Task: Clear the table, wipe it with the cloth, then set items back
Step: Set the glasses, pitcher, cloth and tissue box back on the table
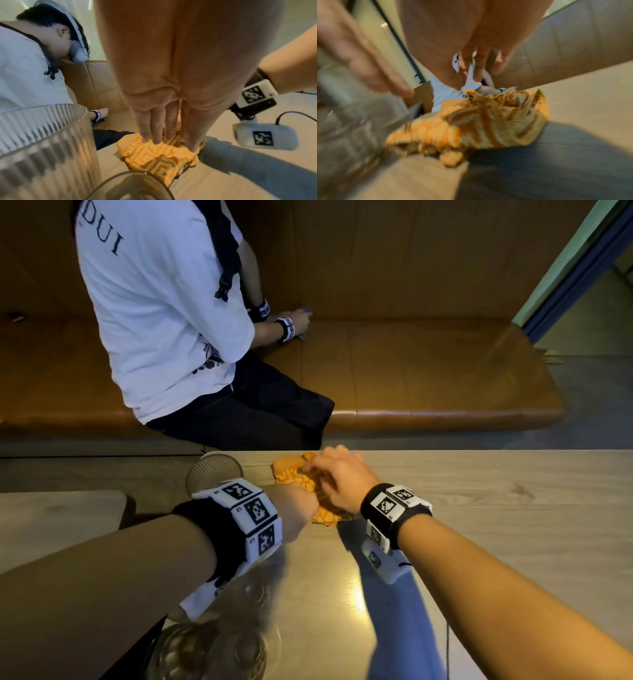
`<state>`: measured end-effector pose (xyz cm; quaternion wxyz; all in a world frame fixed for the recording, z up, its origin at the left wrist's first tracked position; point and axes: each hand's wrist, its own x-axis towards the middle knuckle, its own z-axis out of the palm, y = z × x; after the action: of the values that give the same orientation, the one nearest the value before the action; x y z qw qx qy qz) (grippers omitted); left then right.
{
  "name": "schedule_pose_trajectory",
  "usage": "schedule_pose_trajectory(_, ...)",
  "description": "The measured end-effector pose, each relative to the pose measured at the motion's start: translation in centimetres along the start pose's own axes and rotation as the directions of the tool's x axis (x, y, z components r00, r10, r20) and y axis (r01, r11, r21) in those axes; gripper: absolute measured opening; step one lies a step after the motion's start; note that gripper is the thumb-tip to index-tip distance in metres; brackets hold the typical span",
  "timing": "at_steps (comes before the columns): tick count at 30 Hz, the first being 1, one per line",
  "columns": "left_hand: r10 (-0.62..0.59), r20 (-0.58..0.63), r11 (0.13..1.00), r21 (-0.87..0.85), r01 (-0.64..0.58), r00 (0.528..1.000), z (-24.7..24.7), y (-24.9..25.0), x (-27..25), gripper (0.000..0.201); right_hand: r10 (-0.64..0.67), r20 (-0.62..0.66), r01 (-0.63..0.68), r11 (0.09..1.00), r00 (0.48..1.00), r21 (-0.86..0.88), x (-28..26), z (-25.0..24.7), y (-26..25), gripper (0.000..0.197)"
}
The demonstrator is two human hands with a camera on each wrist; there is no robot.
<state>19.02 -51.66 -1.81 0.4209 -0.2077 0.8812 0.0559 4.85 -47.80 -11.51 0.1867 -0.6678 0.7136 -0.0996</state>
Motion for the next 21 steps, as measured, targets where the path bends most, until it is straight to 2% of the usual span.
schedule_pose_trajectory(1,0.005,-0.008,0.999,0.041,-0.005,1.000,0.0,-0.1,0.2,0.040,-0.013,0.049,0.017,0.998,0.999,-0.067,-0.4,0.0,0.0,0.043)
schedule_pose_trajectory(2,0.020,-0.024,0.999,0.046,-0.019,1.000,-0.2,-0.2,-0.2,0.041,0.061,0.093,-0.049,0.991,0.994,-0.126,-0.8,-0.1,0.1,0.043)
schedule_pose_trajectory(3,0.039,-0.042,0.998,0.048,-0.037,0.998,-0.4,-0.3,-0.6,0.042,0.201,0.119,-0.184,0.973,0.972,-0.140,-1.1,-0.3,0.1,0.043)
schedule_pose_trajectory(5,0.064,-0.055,0.998,0.027,-0.062,0.996,-0.8,-0.8,-2.3,0.046,0.389,0.122,-0.380,0.921,0.913,-0.088,-1.8,-0.9,-0.2,0.043)
schedule_pose_trajectory(6,0.057,-0.076,0.998,-0.003,-0.058,0.995,-1.1,-1.0,-3.3,0.047,0.392,0.107,-0.391,0.920,0.914,-0.033,-2.2,-1.1,-0.7,0.043)
schedule_pose_trajectory(10,0.075,-0.269,0.984,-0.137,-0.115,0.960,-2.1,-1.8,-8.7,0.042,0.233,-0.009,-0.227,0.956,0.972,0.188,-5.3,-3.5,-5.4,0.038)
schedule_pose_trajectory(14,0.100,-0.424,0.964,-0.182,-0.193,0.900,-1.8,-2.5,-15.9,0.039,0.112,-0.091,-0.075,0.937,0.989,0.340,-9.8,-7.3,-12.0,0.031)
schedule_pose_trajectory(16,0.081,-0.490,0.934,-0.265,-0.237,0.868,-0.4,-3.0,-19.9,0.038,0.045,-0.118,0.009,0.905,0.992,0.425,-12.8,-8.6,-15.5,0.035)
schedule_pose_trajectory(18,0.056,-0.534,0.905,-0.329,-0.269,0.844,2.3,-3.5,-23.8,0.040,0.007,-0.109,0.047,0.870,0.994,0.490,-15.7,-9.3,-18.8,0.040)
schedule_pose_trajectory(21,0.070,-0.554,0.867,-0.377,-0.325,0.829,7.8,-3.4,-28.9,0.059,-0.065,-0.012,0.063,0.877,0.998,0.476,-20.0,-9.3,-23.7,0.049)
